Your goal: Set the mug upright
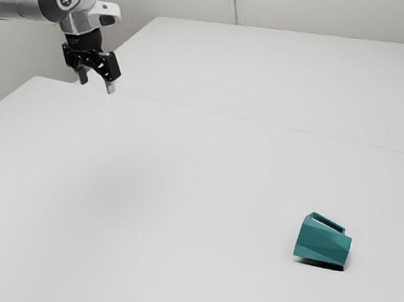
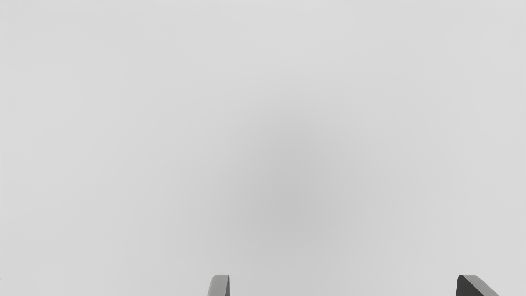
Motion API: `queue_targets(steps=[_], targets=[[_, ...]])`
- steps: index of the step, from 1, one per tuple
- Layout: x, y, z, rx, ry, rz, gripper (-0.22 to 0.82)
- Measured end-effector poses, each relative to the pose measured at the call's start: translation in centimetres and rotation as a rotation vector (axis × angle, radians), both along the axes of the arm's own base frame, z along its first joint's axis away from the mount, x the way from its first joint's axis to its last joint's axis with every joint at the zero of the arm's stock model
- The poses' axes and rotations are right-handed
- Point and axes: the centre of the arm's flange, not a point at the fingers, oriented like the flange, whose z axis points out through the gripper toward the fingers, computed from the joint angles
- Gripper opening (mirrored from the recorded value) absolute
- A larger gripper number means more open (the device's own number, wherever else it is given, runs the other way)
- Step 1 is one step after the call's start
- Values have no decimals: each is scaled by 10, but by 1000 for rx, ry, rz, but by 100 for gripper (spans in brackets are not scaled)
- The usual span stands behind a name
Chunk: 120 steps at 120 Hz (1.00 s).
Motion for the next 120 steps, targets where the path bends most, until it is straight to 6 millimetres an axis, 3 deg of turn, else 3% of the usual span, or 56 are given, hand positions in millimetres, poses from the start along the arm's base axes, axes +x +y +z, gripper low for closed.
queue_targets(steps=[16, 32, 44, 58, 74, 82, 102, 120], targets=[[-2, 3, 0, -9, -18, -11, 60], [-17, -2, -17, -43, -22, -25, 60], [-15, -5, -36, -61, -39, -26, 60], [-40, -28, -72, -93, -61, -45, 60], [-64, -65, -100, -146, -152, -66, 60], [-71, -71, -115, -162, -197, -54, 60], [-54, -102, -136, -165, -318, -88, 60], [-19, -132, -148, -229, -392, -83, 60]])
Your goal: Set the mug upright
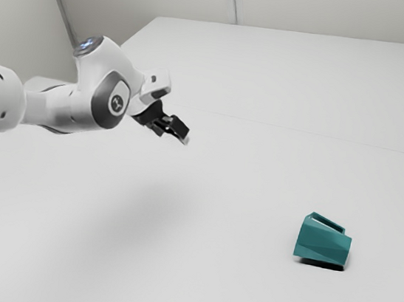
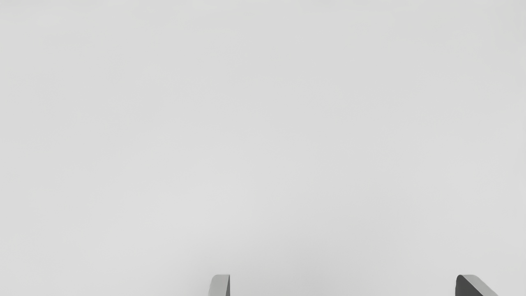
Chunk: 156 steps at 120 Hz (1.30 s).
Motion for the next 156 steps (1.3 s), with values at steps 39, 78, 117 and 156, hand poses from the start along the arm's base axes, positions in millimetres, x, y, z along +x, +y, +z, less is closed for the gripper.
queue_targets(steps=[39, 78, 117, 156], targets=[[-22, -81, -27, -185, -15, 10, 60], [-60, -127, -41, -188, -1, -76, 60], [-70, -225, -38, -228, -68, -183, 60], [-114, -252, -65, -273, 9, -179, 60]])
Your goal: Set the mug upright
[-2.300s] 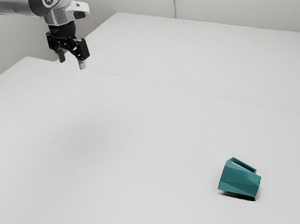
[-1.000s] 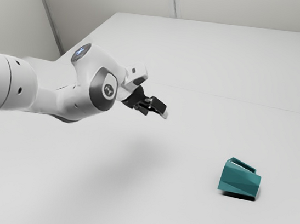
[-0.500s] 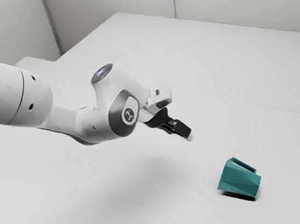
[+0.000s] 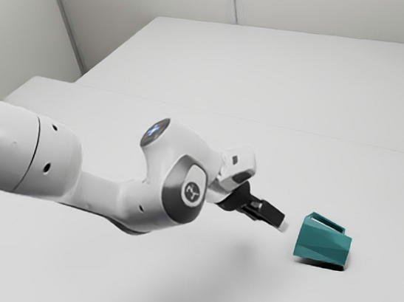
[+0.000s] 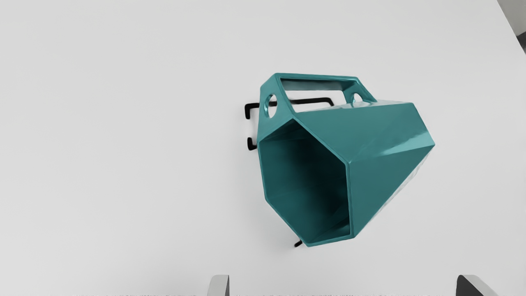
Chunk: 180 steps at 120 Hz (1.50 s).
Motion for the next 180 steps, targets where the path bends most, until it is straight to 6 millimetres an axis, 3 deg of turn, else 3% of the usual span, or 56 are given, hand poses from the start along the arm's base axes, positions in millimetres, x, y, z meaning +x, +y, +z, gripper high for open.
queue_targets(steps=[12, 26, 57, 92, 127, 180], targets=[[-7, -9, 1, -14, 5, -5, 60], [-5, -7, -16, -1, 24, 13, 60], [37, -9, -32, 10, -20, 73, 60], [51, -12, -29, -38, -32, 148, 60], [39, -34, -44, -117, 46, 219, 60], [47, -63, -62, -156, 80, 240, 60]])
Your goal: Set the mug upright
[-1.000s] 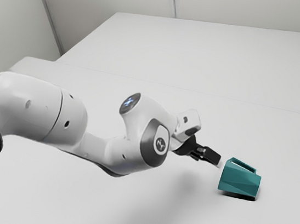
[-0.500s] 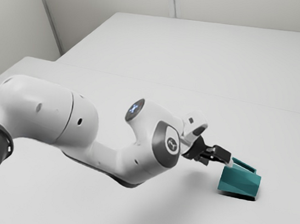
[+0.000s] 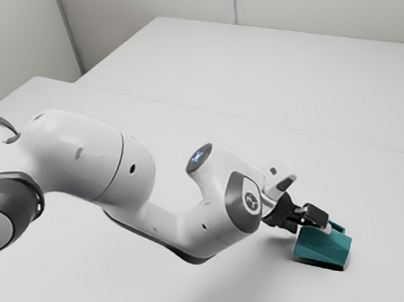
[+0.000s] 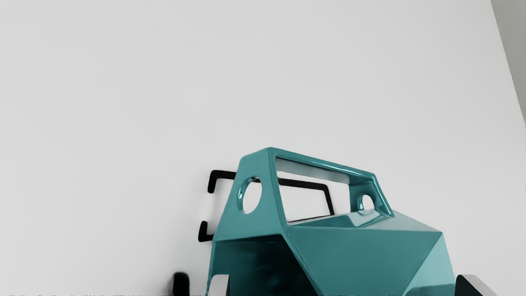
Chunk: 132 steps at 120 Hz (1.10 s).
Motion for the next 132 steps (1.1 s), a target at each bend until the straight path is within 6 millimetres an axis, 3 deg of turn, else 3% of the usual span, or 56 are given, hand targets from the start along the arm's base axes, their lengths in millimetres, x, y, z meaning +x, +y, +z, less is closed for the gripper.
queue_targets(steps=[24, 43, 59, 86, 110, 132], targets=[[-6, -10, -1, -15, 11, -2, 56], [-9, -17, -1, -17, 9, -12, 40], [-5, -23, 11, -22, -24, -20, 25], [6, -31, 34, -10, -105, -58, 13], [9, -35, 38, 1, -131, -77, -6], [14, -37, 45, 16, -166, -91, -14]])
